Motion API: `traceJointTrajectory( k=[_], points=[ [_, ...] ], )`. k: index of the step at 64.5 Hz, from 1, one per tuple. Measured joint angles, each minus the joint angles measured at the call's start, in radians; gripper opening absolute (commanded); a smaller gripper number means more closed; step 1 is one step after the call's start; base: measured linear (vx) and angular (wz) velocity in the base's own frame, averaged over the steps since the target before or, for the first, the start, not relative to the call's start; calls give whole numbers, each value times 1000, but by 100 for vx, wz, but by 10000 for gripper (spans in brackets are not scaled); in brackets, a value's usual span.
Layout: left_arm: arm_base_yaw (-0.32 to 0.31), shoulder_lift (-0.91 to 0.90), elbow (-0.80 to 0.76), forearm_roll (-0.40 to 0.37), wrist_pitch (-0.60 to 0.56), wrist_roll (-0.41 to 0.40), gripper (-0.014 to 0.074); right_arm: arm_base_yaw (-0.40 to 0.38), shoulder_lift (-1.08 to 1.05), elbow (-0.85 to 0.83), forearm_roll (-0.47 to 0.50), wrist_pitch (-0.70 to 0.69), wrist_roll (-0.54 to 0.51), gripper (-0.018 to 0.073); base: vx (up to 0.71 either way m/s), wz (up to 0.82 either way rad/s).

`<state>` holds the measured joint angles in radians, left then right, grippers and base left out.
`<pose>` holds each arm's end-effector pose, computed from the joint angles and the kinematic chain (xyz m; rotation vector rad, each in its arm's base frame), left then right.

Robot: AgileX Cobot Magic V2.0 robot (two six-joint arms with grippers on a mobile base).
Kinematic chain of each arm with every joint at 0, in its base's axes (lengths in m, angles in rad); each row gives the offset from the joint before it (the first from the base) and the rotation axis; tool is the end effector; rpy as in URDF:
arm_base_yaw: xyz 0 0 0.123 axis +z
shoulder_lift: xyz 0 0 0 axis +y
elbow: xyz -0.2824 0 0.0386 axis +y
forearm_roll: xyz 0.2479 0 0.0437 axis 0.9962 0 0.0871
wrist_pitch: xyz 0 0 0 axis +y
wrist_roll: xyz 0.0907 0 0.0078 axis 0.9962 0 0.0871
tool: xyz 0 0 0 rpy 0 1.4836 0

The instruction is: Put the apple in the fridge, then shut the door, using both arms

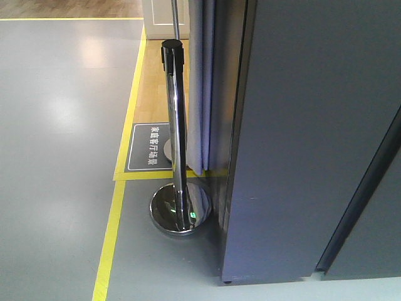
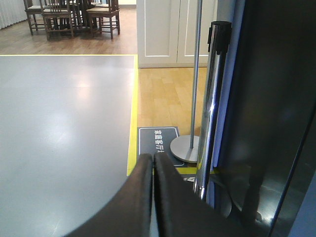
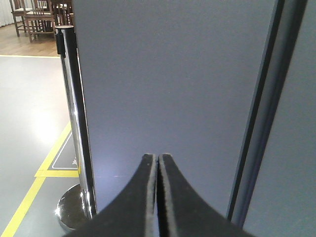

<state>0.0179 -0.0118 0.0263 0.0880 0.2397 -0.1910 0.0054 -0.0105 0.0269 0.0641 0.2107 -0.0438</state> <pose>0.0554 0.0029 0.1832 -0.1224 1.7328 -0.0463 0.0559 0.0015 0.1855 0.0016 1.7104 0.0295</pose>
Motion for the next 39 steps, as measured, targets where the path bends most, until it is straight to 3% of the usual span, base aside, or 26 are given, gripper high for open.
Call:
traceJointTrajectory(
  k=[39],
  points=[
    [0,0,0,0,0,0,-6,0,0,0,0,0,0,-4,0,0]
  ],
)
